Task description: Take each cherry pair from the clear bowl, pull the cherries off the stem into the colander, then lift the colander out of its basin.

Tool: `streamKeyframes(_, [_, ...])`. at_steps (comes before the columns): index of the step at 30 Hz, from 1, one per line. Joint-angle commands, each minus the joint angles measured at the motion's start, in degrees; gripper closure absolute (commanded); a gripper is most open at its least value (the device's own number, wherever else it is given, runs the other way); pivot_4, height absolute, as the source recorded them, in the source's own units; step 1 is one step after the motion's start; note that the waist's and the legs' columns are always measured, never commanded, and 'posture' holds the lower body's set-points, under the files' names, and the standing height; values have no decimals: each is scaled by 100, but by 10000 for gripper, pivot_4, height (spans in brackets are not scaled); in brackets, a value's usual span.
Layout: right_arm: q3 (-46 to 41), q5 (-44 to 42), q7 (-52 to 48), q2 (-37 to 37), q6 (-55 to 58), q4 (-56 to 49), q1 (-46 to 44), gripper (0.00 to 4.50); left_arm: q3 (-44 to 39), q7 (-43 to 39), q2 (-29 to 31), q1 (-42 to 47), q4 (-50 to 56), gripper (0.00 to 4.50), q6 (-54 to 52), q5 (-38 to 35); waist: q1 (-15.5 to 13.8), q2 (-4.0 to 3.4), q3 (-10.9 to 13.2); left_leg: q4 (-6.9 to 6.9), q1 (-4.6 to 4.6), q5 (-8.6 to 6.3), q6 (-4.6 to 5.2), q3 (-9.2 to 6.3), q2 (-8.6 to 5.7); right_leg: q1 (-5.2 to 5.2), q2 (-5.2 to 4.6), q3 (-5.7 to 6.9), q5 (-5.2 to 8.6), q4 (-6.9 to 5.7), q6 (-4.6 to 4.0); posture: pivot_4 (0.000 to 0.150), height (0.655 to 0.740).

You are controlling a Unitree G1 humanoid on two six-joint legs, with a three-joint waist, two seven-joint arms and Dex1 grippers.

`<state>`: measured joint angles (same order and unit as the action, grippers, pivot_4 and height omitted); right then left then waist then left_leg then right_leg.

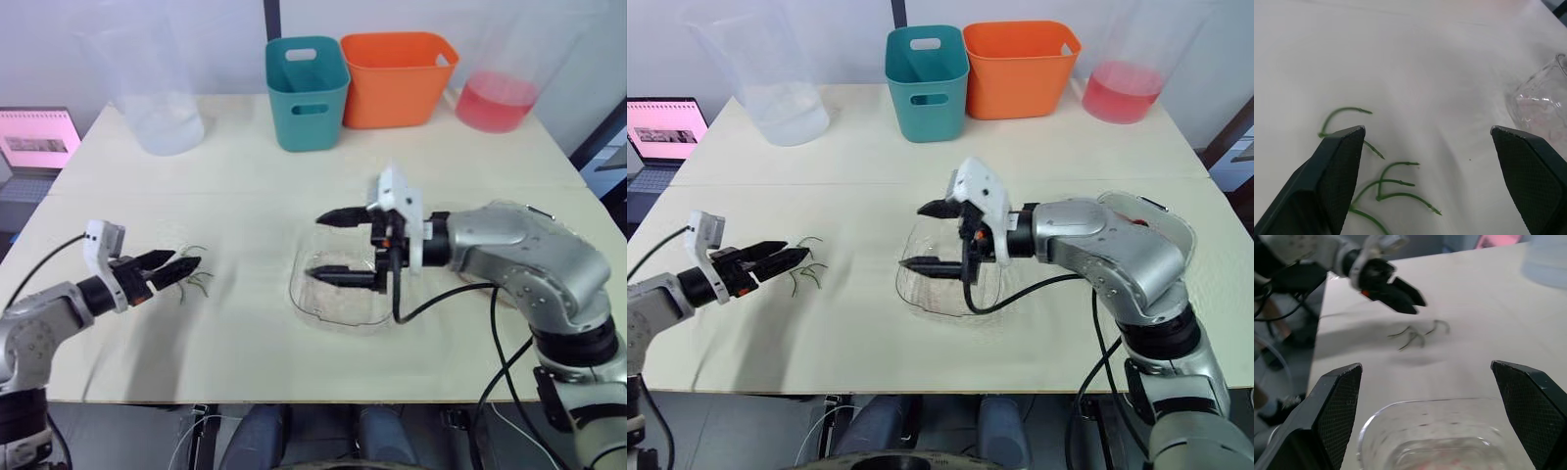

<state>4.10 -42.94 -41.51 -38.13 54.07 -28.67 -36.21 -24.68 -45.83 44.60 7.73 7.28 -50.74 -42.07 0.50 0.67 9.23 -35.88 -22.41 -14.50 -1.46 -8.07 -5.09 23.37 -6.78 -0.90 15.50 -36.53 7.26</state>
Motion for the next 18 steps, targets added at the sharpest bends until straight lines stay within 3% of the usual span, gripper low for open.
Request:
streamKeyframes(1, [-1026,60,406,130,-525,188,189,0,-5,-308,463,404,539,441,316,-6,-16,0,0,0,-1,0,0,1,-1,0,-1,-1,0,1,0,1500,7400])
streamKeyframes(4, [-1838,-150,591,-202,-222,437,436,0,209,-447,599,904,799,441,388,-134,-65,-1,0,0,-1,0,0,5,-5,-4,-4,-4,0,8,0,1500,7400])
streamKeyframes(10, [-4314,-784,630,-822,111,887,1605,0,848,-222,164,1634,1050,441,630,0,-131,-3,0,7,-1,0,-1,13,-5,-9,-3,-6,-1,23,0,1500,7400])
streamKeyframes(18, [-6364,-547,326,-686,-460,1084,4017,0,507,-263,-57,1157,101,441,1600,445,7,-18,-7,21,19,-4,9,42,3,-11,3,-23,-1,13,0,1500,7400])
